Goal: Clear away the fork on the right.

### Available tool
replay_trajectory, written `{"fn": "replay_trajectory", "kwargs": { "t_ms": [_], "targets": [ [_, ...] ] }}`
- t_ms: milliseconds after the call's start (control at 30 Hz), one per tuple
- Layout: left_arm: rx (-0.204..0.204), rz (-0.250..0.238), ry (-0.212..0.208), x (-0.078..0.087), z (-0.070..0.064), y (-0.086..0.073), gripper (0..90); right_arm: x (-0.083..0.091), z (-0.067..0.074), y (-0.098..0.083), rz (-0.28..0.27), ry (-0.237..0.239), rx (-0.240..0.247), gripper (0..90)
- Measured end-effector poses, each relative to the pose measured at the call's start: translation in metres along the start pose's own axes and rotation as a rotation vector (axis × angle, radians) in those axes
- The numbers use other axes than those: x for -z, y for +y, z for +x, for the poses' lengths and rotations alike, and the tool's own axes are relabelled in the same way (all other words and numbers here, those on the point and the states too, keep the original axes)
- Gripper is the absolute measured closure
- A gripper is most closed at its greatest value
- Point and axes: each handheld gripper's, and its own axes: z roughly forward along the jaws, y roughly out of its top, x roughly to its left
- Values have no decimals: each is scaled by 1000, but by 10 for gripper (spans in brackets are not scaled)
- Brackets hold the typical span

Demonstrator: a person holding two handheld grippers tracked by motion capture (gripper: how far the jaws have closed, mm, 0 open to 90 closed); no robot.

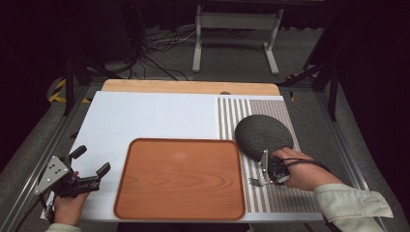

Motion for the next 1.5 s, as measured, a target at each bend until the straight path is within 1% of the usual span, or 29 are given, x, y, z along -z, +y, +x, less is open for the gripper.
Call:
{"fn": "replay_trajectory", "kwargs": {
  "t_ms": [67,133,200,233,267,367,400,467,533,567,600,633,700,833,900,933,967,1033,1100,1267,1367,1400,1433,1467,1500],
  "targets": [
    [3,0,-1,0,0,0,3,0,0,0,0,0,-2,852],
    [3,0,0,0,0,0,2,0,1,0,-9,-6,-22,854],
    [4,0,1,0,0,0,2,3,1,-1,-16,-20,-31,855],
    [5,0,1,0,0,0,2,3,1,-1,-16,-20,-31,855],
    [5,0,1,0,0,0,2,5,1,-1,-27,-26,-45,856],
    [1,0,1,0,0,0,2,11,0,-2,-51,-31,-66,855],
    [1,0,1,0,0,0,2,16,0,-4,-59,-40,-83,855],
    [1,0,2,0,0,0,2,19,-1,-4,-64,-47,-87,856],
    [3,-1,3,0,0,0,2,27,-1,-6,-85,-56,-106,855],
    [4,-1,3,0,0,0,3,30,-2,-6,-94,-63,-100,855],
    [3,-2,4,0,0,0,3,33,-2,-6,-112,-80,-104,855],
    [2,-1,4,0,0,0,2,37,-1,-6,-114,-88,-115,855],
    [3,-1,5,0,0,0,2,42,-2,-7,-152,-112,-127,855],
    [2,-4,7,0,0,0,2,52,-3,-7,-201,-123,-148,855],
    [2,-3,7,0,0,0,2,57,-3,-7,-216,-125,-160,855],
    [3,-1,5,0,0,0,2,58,-3,-7,-226,-134,-157,855],
    [2,-1,5,0,0,0,2,62,-2,-5,-239,-154,-163,855],
    [2,-1,5,0,0,0,2,67,-1,-2,-256,-165,-151,855],
    [2,-7,7,0,0,0,2,71,0,1,-274,-179,-160,855],
    [0,-8,9,1,0,0,2,80,1,10,-323,-182,-185,855],
    [1,-8,8,0,0,0,2,85,0,16,-364,-174,-229,855],
    [1,-8,8,0,0,0,2,85,0,16,-364,-174,-229,855],
    [1,-5,7,1,0,0,2,86,0,21,-385,-168,-244,855],
    [3,-9,8,1,0,0,2,87,0,23,-390,-166,-270,855],
    [3,-9,8,1,0,0,2,87,0,23,-390,-166,-270,855]
  ]
}}
